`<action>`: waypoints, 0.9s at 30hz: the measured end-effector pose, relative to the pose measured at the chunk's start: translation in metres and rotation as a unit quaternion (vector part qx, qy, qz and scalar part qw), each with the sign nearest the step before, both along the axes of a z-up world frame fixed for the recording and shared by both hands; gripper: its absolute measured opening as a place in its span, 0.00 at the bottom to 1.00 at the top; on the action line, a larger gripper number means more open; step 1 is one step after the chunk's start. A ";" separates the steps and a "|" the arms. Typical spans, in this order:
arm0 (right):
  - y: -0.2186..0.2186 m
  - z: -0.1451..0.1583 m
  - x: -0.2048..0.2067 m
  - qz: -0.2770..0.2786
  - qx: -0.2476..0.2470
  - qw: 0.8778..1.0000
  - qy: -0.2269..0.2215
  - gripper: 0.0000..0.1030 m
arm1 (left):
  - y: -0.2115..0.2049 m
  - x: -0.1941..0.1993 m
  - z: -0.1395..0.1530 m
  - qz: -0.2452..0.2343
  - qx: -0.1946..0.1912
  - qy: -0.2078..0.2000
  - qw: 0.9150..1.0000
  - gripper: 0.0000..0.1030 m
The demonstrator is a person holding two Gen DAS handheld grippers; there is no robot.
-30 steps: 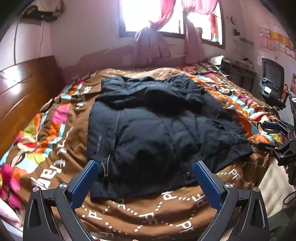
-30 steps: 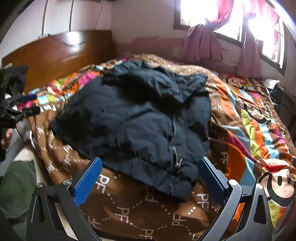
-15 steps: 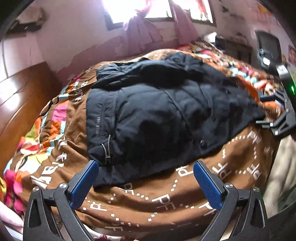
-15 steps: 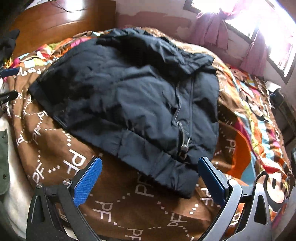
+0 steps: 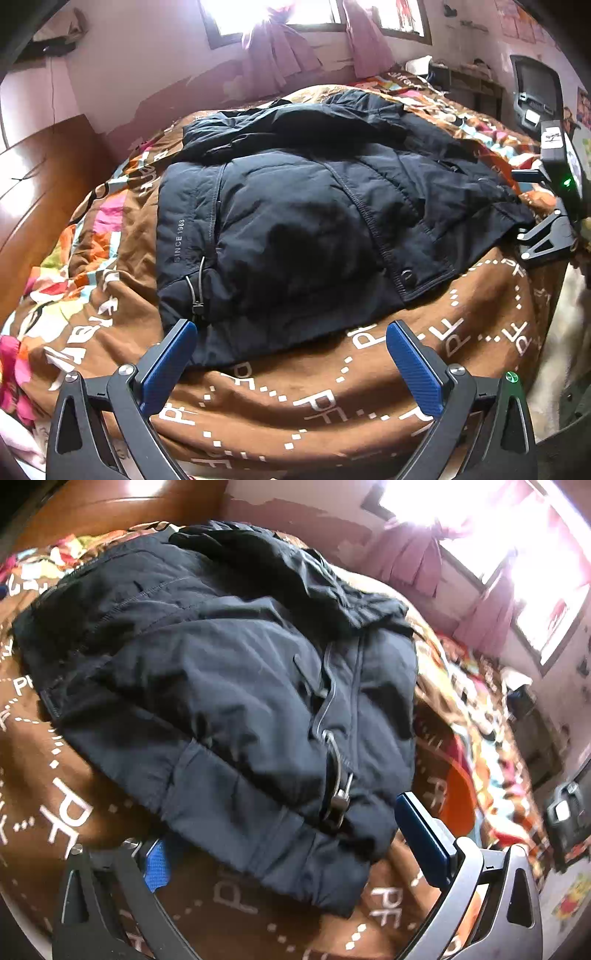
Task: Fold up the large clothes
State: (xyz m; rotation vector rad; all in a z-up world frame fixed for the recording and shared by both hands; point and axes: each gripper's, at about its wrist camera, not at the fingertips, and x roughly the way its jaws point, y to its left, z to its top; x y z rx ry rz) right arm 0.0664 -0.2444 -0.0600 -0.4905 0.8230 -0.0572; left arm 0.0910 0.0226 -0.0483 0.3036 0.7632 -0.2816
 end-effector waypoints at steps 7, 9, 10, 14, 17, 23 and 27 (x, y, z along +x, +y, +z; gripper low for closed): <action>-0.005 0.024 0.025 0.028 0.017 0.999 0.009 0.99 | -0.010 -0.004 0.000 -0.012 0.010 -0.011 1.000 1.00; -0.009 0.040 0.034 0.032 0.052 0.998 0.012 0.99 | -0.015 -0.005 0.000 -0.018 0.015 -0.020 1.000 1.00; -0.010 0.048 0.039 0.035 0.071 0.997 0.013 0.99 | -0.018 -0.005 0.000 -0.021 0.019 -0.025 0.999 1.00; -0.012 0.076 0.062 0.045 0.130 0.990 0.019 0.99 | -0.030 0.001 -0.003 -0.024 0.025 -0.027 0.999 1.00; -0.018 0.089 0.077 0.040 0.175 0.983 0.028 0.99 | -0.039 0.008 -0.009 -0.026 0.030 -0.022 0.999 1.00; -0.031 0.097 0.092 0.025 0.222 0.974 0.025 0.99 | -0.045 0.028 -0.028 0.043 0.099 -0.025 0.994 1.00; -0.042 0.109 0.096 0.015 0.242 0.970 0.010 0.99 | -0.036 0.038 -0.028 0.095 0.122 -0.043 0.987 1.00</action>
